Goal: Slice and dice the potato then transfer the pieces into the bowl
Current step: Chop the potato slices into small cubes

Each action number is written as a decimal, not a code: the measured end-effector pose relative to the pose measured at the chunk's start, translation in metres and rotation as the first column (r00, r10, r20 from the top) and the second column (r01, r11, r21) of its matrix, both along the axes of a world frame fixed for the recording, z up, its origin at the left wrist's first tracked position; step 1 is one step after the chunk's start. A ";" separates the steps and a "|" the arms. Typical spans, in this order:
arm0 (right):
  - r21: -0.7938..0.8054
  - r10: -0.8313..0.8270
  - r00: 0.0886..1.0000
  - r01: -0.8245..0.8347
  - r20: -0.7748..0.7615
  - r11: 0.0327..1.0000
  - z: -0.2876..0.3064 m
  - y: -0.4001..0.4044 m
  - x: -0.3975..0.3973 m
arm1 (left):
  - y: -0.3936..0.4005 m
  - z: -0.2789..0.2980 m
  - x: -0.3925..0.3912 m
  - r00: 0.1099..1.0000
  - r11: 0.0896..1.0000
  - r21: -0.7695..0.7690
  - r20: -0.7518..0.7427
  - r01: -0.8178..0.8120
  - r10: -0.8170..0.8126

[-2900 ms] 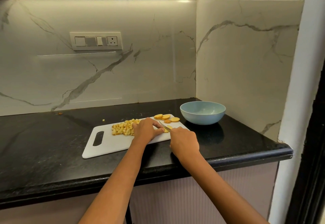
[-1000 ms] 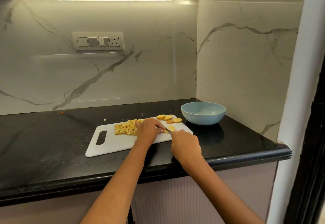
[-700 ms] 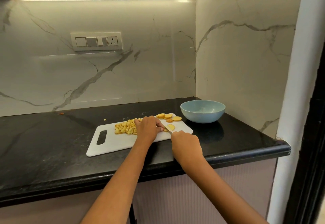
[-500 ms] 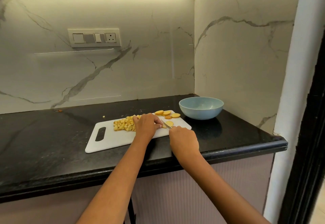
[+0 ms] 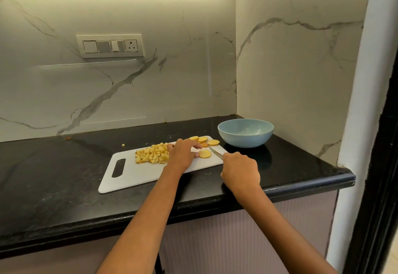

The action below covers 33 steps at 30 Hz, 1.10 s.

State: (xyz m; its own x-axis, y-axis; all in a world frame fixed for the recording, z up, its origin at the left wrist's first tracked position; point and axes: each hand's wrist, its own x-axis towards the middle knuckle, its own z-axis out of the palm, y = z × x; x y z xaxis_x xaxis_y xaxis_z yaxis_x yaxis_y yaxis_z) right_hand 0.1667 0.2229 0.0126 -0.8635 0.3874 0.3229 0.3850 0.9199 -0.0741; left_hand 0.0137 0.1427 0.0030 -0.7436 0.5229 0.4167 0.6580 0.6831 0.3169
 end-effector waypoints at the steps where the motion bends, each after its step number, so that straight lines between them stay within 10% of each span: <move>1: 0.013 0.016 1.000 -0.016 0.011 1.000 0.001 0.001 -0.001 | 0.000 0.000 0.000 1.000 1.000 -0.015 0.017 0.014 -0.014; 22: -0.014 -0.004 0.997 0.003 -0.078 1.000 -0.008 -0.002 0.004 | -0.002 0.004 0.000 0.998 0.954 -0.296 0.001 0.056 -0.058; 33: 0.021 -0.001 0.999 0.001 -0.032 1.000 -0.002 -0.018 0.004 | -0.010 0.003 0.008 1.000 0.982 -0.188 -0.002 -0.023 0.023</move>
